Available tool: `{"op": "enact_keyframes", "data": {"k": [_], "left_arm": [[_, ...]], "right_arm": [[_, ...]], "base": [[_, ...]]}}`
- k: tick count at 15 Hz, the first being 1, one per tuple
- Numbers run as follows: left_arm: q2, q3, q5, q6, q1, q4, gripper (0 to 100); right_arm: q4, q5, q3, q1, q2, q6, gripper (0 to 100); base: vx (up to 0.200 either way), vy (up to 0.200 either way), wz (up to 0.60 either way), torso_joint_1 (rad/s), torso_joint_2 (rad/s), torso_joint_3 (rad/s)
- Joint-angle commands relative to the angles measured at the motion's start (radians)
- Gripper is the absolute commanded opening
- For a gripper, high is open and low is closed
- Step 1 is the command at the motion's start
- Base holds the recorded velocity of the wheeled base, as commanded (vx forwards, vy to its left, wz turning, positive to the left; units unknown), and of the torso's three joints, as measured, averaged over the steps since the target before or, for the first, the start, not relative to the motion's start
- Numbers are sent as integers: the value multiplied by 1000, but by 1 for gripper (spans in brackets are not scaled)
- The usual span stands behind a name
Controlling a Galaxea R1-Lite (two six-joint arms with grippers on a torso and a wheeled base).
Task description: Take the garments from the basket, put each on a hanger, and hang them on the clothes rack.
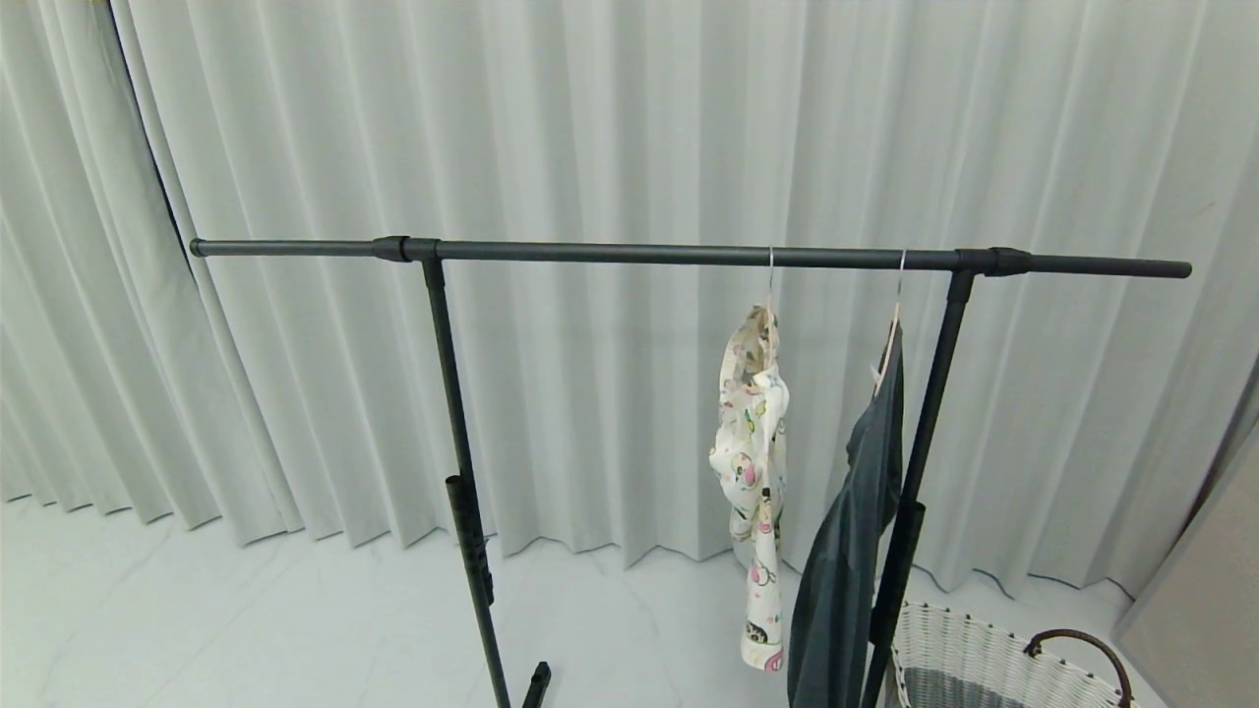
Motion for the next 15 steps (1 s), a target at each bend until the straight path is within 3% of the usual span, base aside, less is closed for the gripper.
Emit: {"op": "enact_keyframes", "data": {"k": [1,5,6,9,11,12,14,15], "left_arm": [[0,1,-3,-10,0,0,100],[0,4,-141,-36,1,6,100],[2,4,-184,-48,0,40,100],[0,4,-184,-50,1,41,100],[0,4,-182,-54,1,43,100],[0,4,-182,-54,1,43,100],[0,4,-182,-54,1,43,100],[0,4,-182,-54,1,43,100]], "right_arm": [[1,4,-1,103,-6,4,100],[-4,19,5,101,-5,10,100],[-30,73,15,101,-5,10,100],[-89,135,33,100,-6,30,100],[-83,135,33,100,-6,191,100],[-86,137,33,100,-6,224,100],[-79,129,33,89,23,194,100],[-76,129,33,52,11,132,100]], "base": [[0,0,0,0,0,0],[0,0,0,0,0,0],[0,0,0,0,0,0],[0,0,0,0,0,0],[0,0,0,0,0,0],[0,0,0,0,0,0],[0,0,0,0,0,0],[0,0,0,0,0,0]]}}
